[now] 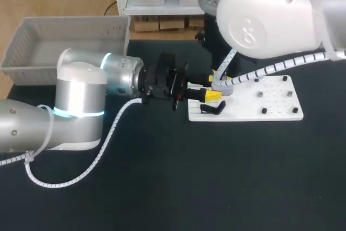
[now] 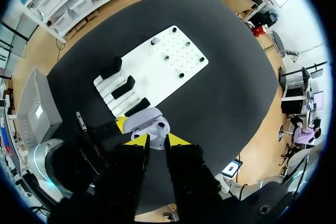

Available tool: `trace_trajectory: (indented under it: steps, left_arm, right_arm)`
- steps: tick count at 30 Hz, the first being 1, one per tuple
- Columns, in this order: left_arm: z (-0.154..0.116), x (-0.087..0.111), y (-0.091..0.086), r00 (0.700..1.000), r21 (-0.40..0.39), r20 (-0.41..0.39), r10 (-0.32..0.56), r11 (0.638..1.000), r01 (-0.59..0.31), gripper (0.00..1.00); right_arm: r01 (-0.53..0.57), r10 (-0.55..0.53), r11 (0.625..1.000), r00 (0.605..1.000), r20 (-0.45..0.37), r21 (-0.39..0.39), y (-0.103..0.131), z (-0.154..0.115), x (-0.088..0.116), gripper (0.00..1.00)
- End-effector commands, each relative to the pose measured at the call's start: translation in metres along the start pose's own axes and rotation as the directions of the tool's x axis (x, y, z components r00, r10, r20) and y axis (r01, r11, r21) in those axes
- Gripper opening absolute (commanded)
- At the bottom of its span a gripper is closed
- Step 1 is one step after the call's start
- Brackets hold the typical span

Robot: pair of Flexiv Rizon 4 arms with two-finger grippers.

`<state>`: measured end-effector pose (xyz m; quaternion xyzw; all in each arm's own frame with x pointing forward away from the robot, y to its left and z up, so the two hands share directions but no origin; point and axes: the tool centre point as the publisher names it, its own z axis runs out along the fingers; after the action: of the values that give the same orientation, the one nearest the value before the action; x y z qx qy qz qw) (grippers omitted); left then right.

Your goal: Pick up each earbud case from the left stands, insert the matching earbuds, close the lid, and place the case in the box.

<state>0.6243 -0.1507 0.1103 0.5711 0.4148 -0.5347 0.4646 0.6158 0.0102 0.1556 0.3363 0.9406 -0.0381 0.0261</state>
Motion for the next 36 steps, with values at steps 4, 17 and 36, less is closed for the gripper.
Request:
trace_trajectory:
  steps: [4, 17, 36]
  left_arm:
    - [0.0, -0.0004, -0.0009, 1.0, -0.003, -0.002, 0.001, 1.0, -0.001, 0.0]
    - [0.0, -0.0004, -0.0009, 1.0, -0.003, -0.002, 0.001, 1.0, -0.001, 0.0]
    - [0.0, -0.0004, -0.0009, 1.0, -0.003, -0.002, 0.001, 1.0, -0.001, 0.0]
  right_arm:
    - [-0.005, 0.005, 1.0, 1.0, 0.004, -0.002, -0.0007, 0.0008, -0.0018, 0.0]
    - [-0.014, 0.014, 1.0, 1.0, 0.002, 0.002, -0.0029, 0.0036, -0.0032, 0.0]
    - [-0.018, 0.018, 1.0, 1.0, 0.014, -0.006, -0.0004, 0.0084, -0.0039, 0.45]
